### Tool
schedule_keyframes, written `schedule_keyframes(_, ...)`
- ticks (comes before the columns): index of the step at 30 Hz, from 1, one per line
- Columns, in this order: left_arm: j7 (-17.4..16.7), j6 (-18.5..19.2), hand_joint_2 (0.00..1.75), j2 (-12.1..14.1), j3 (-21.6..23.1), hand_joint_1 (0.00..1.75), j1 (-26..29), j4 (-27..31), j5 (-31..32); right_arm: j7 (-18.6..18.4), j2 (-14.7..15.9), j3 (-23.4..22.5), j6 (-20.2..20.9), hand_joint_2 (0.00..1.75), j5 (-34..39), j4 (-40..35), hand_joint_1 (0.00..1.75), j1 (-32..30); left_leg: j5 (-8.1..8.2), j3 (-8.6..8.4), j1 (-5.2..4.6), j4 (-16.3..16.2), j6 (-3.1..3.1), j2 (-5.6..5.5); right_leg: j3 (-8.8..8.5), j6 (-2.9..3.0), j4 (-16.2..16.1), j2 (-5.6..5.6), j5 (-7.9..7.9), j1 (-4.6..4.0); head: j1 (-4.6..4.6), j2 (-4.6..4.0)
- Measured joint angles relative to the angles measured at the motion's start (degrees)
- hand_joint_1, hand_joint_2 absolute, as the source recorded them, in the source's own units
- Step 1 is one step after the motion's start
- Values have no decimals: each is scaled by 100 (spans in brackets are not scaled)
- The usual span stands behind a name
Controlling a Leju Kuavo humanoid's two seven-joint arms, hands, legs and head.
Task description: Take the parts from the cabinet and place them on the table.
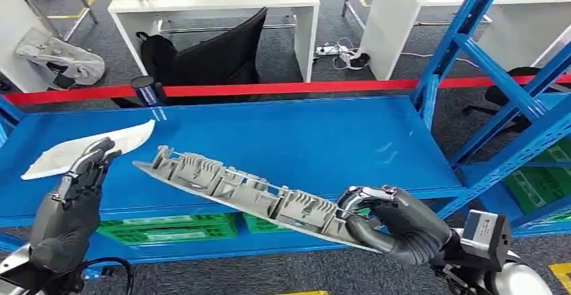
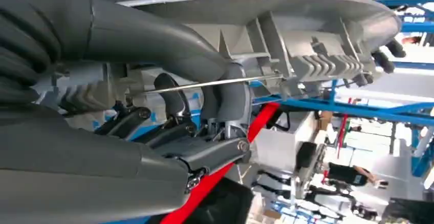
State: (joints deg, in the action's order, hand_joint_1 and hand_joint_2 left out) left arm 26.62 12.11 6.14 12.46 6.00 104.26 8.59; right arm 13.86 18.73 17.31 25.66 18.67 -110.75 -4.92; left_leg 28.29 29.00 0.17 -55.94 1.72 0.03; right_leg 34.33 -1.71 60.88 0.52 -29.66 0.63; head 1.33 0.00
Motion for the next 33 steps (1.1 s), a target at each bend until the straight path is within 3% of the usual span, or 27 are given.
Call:
schedule_keyframes(2,-2,9,0,-2,20,0,7,0,7,-2,-2,2,-7,175,-42,0,175,-18,-6,33,0,-7,0,12,436,-43,988,-1,-469,30,-2,0)
schedule_keyframes(3,-4,9,0,-2,22,0,8,0,9,-2,-2,2,-7,175,-53,2,175,-21,-10,53,0,-23,-7,16,606,-57,1358,-1,-577,36,-2,0)
schedule_keyframes(4,-4,9,0,-2,22,0,8,0,11,-7,-2,2,-9,175,-68,2,175,-28,-10,71,7,-44,-10,17,637,-71,1435,-2,-522,46,-2,0)
schedule_keyframes(5,-4,11,0,-2,22,0,8,0,15,-9,-2,2,-15,175,-90,2,175,-33,-6,83,17,-66,-20,17,534,-81,1251,-6,-350,60,-2,0)
schedule_keyframes(7,-9,22,0,-7,22,0,8,4,17,-5,-2,2,-35,175,-135,2,175,-32,26,114,52,-145,-76,10,6,-103,265,-28,151,96,-2,0)
schedule_keyframes(8,-13,24,0,-9,22,0,8,13,17,0,-4,2,-44,175,-155,2,175,-27,49,141,50,-196,-119,7,-204,-120,-176,-40,162,113,0,0)
schedule_keyframes(9,-15,24,0,-11,22,0,9,24,26,-2,-13,2,-55,175,-173,4,175,-29,47,195,35,-220,-168,-12,-238,-49,-172,-6,130,56,-4,0)
schedule_keyframes(13,-26,35,0,-11,22,0,24,63,72,13,-42,0,-66,175,-216,2,175,-10,-18,259,39,-224,-331,-33,-109,159,-192,-2,184,57,4,0)
schedule_keyframes(14,-35,35,0,-11,22,0,39,70,83,33,-55,0,-68,175,-238,2,175,-5,85,286,59,-303,-357,-31,-86,215,-211,-18,220,66,5,0)
schedule_keyframes(15,-44,42,0,-11,22,0,47,76,102,59,-63,-2,-74,175,-240,0,175,-3,316,374,58,-532,-368,-25,-54,255,-214,-22,247,67,7,0)
schedule_keyframes(17,-46,48,0,-26,24,0,64,83,107,100,-81,0,-76,175,-264,0,175,-6,839,686,58,-1363,-397,-26,29,292,-208,-33,303,52,7,0)
schedule_keyframes(18,-63,54,0,-26,24,0,78,83,109,116,-87,0,-76,175,-282,0,175,-7,1020,823,58,-1750,-405,-26,78,297,-206,-37,336,39,7,0)
schedule_keyframes(19,-72,59,0,-26,24,0,88,81,109,127,-90,0,-76,175,-293,2,175,-9,1062,862,58,-1956,-403,-26,135,296,-196,-37,379,29,5,0)
schedule_keyframes(20,-72,61,0,-30,24,0,88,79,109,140,-94,0,-74,175,-304,2,175,-13,954,758,57,-1851,-393,-26,186,294,-188,-37,411,22,7,0)
schedule_keyframes(21,-72,66,0,-31,24,0,85,76,111,151,-96,0,-74,175,-308,0,175,-13,770,553,56,-1535,-375,-26,237,285,-173,-37,446,18,6,0)
schedule_keyframes(23,-72,90,0,-35,24,0,77,74,111,171,-109,0,-72,175,-337,0,175,-13,385,-107,48,-488,-311,-26,324,251,-148,-29,521,15,7,0)
schedule_keyframes(24,-74,94,0,-35,24,0,66,83,111,173,-118,-2,-70,175,-350,-2,175,-19,504,-290,27,-133,-287,-26,349,213,-141,-26,562,8,4,0)
schedule_keyframes(25,-74,96,0,-37,24,0,76,90,111,164,-118,-2,-70,175,-356,-2,175,-17,358,-239,-7,-208,-285,-33,329,173,-168,-26,605,13,7,0)
schedule_keyframes(28,-74,103,0,-42,24,0,68,94,114,166,-122,-7,-63,175,-354,-2,175,-11,292,-150,-30,-157,-157,-33,332,41,-237,-27,755,19,5,0)
schedule_keyframes(29,-74,103,0,-59,24,0,57,94,114,166,-122,-9,-63,175,-354,-2,175,-14,196,-101,16,-113,-94,-1,363,19,-217,-22,731,49,13,0)
schedule_keyframes(30,-74,107,0,-72,24,0,56,94,114,162,-125,-9,-66,175,-352,-2,175,-10,129,-21,14,-109,-47,8,446,5,-61,-28,443,31,-2,0)
schedule_keyframes(32,-74,109,0,-85,24,0,62,94,114,153,-125,-11,-66,175,-350,-2,175,-6,-1,156,15,-122,-19,14,686,-42,741,-28,-271,39,-9,0)
schedule_keyframes(33,-74,111,0,-90,24,0,63,94,118,140,-127,-9,-66,175,-350,-2,175,-6,-62,249,11,-131,-15,17,786,-58,1160,-28,-486,36,-9,0)
